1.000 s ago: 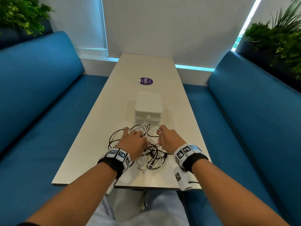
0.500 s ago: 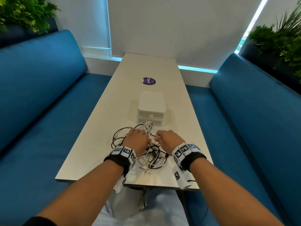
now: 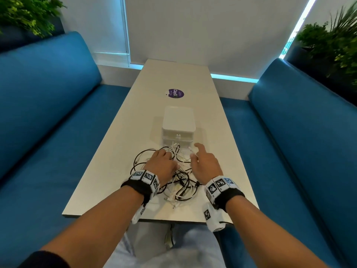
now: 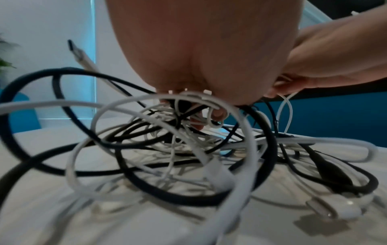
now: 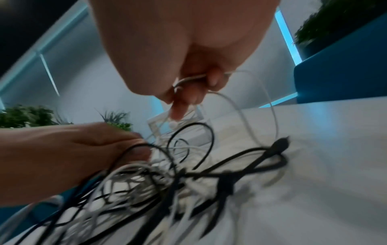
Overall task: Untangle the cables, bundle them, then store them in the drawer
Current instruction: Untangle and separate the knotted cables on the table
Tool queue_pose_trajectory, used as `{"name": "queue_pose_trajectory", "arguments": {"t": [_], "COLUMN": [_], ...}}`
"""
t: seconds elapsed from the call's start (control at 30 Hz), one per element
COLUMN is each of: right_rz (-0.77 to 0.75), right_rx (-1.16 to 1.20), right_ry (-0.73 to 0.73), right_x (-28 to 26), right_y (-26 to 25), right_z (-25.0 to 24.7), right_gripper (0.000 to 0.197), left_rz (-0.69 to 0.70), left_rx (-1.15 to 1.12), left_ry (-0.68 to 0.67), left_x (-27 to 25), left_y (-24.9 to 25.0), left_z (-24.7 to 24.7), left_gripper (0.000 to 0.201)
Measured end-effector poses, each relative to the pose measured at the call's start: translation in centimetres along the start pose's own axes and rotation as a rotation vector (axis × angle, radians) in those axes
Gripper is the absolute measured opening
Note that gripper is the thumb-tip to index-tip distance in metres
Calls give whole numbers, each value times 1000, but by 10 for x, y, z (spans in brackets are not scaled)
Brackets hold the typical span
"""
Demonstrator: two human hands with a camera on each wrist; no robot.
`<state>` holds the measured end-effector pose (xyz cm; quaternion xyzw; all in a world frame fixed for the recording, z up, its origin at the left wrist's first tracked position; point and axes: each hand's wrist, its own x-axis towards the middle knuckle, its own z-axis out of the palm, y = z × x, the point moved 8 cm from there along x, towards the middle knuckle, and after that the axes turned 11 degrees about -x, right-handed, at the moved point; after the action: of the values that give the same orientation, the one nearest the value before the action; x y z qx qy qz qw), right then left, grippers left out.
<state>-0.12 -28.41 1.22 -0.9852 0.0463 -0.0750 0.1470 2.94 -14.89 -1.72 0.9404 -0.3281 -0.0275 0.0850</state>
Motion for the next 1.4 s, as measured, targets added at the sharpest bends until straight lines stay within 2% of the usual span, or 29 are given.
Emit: {"name": "queue_pose_trajectory", "arguments": {"t": [0.1,0.2,0.33,0.4,0.5,0.6,0.67,0.73,0.8,0.83,0.93,1.0,1.1,1.23,1.4], "right_rz": [-125,-177,-204,-212,-110,57,77,99,112,83,-74,-159,-199,-168,55], "right_rx": [91,-51,-115,-173,-277,-336,-404,-359,-188,-109,23,53,18,-9,-120], "right_ry": [-62,-184,-240,-224,-165,-200,-202,-154,-114,-99,-78,-129,-261,-292,-232], "right_x": [-4,-4,2,6,14,11,7,5,3,3,1,0,-1,3,6], "right_y": [-17,-18,-14,-11,16,54,59,53,45,37,7,-10,-18,-7,51], "right_z": [16,34,35,28,8,-4,-4,-3,1,2,4,14,33,36,10], "right_gripper": [33,22,23,25,27,25,27,28,38,40,29,22,21,24,23], "left_rz": [25,52,68,76,55,61,64,52,42,42,47,50,63,94,6], "left_rx": [72,116,55,-7,-70,-55,-42,-28,-3,11,39,52,87,66,35], "left_ry": [-33,-46,-21,15,29,17,29,26,4,-5,-16,-9,13,67,-31], "left_x": [1,3,3,2,2,-1,-1,0,2,3,4,4,3,-5,-13], "left_y": [9,12,9,7,-7,-17,-14,-9,-6,-6,-3,0,3,3,-21], "left_z": [2,5,9,9,8,15,16,15,12,11,9,7,5,2,8], "left_gripper": [33,32,29,28,38,42,45,45,44,44,44,40,32,36,26]}}
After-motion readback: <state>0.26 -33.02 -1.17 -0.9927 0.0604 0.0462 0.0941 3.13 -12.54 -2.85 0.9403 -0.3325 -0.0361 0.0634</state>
